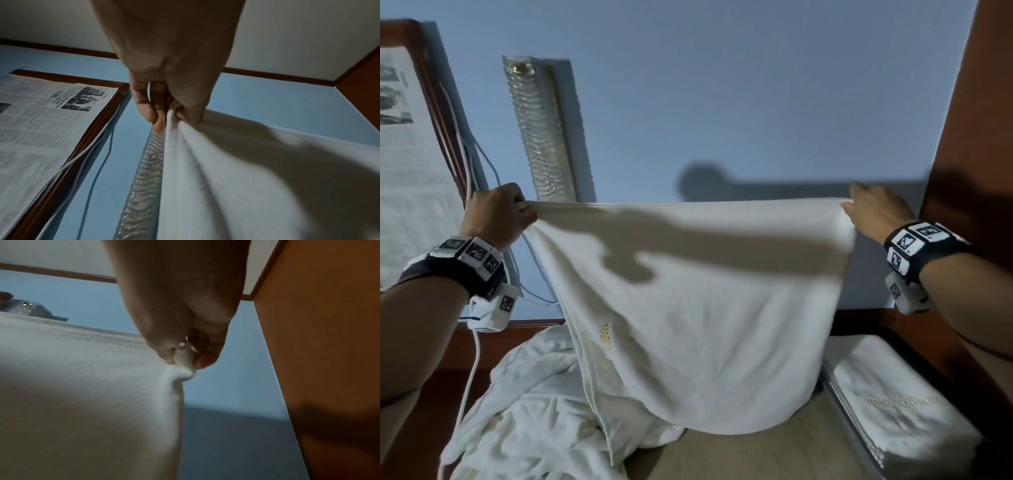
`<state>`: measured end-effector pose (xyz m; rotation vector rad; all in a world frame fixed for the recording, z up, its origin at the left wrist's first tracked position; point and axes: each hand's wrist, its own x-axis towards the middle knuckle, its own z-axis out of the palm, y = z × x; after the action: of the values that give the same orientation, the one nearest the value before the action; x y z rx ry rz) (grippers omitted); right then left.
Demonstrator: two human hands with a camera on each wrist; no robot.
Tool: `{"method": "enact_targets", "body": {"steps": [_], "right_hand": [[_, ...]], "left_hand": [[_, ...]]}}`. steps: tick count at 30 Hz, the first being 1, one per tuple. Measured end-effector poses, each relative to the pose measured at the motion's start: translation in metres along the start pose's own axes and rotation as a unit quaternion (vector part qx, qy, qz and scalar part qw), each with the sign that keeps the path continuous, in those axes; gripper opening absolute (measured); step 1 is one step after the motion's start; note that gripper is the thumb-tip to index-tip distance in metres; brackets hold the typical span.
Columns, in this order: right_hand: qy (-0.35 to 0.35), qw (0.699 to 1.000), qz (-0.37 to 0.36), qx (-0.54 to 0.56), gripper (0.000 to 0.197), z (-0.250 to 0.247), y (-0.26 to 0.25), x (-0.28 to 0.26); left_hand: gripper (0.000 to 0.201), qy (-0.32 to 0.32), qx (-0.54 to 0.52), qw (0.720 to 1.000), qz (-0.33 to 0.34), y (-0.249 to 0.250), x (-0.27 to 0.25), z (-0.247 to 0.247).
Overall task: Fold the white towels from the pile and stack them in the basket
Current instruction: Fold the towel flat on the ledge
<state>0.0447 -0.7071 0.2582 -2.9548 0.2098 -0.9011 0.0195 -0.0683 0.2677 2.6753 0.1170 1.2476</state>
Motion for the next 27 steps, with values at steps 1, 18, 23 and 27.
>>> {"method": "enact_targets", "body": {"steps": [1, 18, 23, 27], "right_hand": [[-0.009, 1.000, 0.001, 0.014, 0.022, 0.001, 0.003, 0.000], [0.047, 0.949, 0.087, 0.300, 0.015, 0.065, 0.037, -0.021], [0.115, 0.868, 0.066, 0.478, 0.023, 0.010, -0.013, -0.044], [0.127, 0.854, -0.046, 0.503, 0.023, -0.038, -0.063, -0.052]], "left_hand": [[0.017, -0.002, -0.001, 1.000, -0.002, -0.002, -0.001, 0.001], [0.025, -0.138, -0.363, 0.863, -0.323, -0.002, -0.045, 0.013], [0.013, -0.020, -0.519, 0.803, -0.293, 0.034, -0.047, 0.008], [0.017, -0.028, -0.549, 0.825, -0.133, 0.095, -0.039, -0.005]]}}
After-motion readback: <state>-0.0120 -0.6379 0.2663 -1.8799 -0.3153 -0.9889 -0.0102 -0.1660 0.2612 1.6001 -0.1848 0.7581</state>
